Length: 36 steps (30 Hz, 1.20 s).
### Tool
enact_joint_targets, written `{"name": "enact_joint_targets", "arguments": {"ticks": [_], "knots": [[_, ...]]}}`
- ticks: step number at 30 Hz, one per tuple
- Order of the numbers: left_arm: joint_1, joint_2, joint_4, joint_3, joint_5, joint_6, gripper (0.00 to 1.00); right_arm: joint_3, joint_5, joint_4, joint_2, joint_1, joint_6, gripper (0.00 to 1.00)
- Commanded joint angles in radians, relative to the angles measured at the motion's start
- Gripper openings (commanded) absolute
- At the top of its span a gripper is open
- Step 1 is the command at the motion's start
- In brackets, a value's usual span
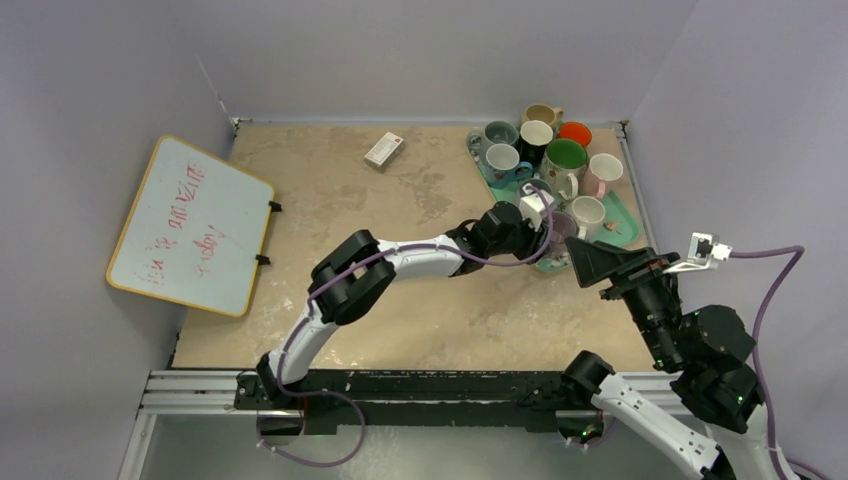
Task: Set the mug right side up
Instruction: Place the cup on the tray, then reset both arms
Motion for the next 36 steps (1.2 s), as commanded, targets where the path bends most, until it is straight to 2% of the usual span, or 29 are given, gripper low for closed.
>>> {"name": "enact_joint_targets", "arguments": {"ticks": [1, 11, 14, 18, 24, 28, 32, 36], "knots": [[0.018, -0.184, 0.034, -0.073, 0.007, -0.081, 0.36, -0.014, 0.003, 0.034, 0.0, 0.004, -0.005, 0.99], [0.167, -0.498, -0.028, -0.319, 0.077, -0.254, 0.69, -0.06, -0.066, 0.066, 0.048, 0.004, -0.02, 0.99], [0.206, -0.609, -0.14, -0.367, 0.045, -0.249, 0.76, -0.077, -0.102, 0.083, 0.092, 0.005, -0.021, 0.99], [0.226, -0.78, -0.316, -0.423, -0.083, -0.196, 0.83, -0.12, -0.145, 0.096, 0.166, 0.005, -0.033, 0.99], [0.234, -1.024, -0.531, -0.512, -0.147, -0.131, 0.88, -0.102, -0.193, 0.041, 0.374, 0.004, -0.038, 0.99], [0.234, -1.191, -0.606, -0.625, -0.155, -0.162, 0.91, -0.078, -0.18, -0.005, 0.49, 0.004, -0.028, 0.99], [0.234, -1.35, -0.612, -0.767, -0.142, -0.217, 0.93, -0.093, -0.152, 0.03, 0.521, 0.004, -0.069, 0.99], [0.234, -1.464, -0.629, -0.865, -0.149, -0.245, 0.95, -0.108, -0.118, 0.078, 0.477, 0.004, -0.085, 0.99]]}}
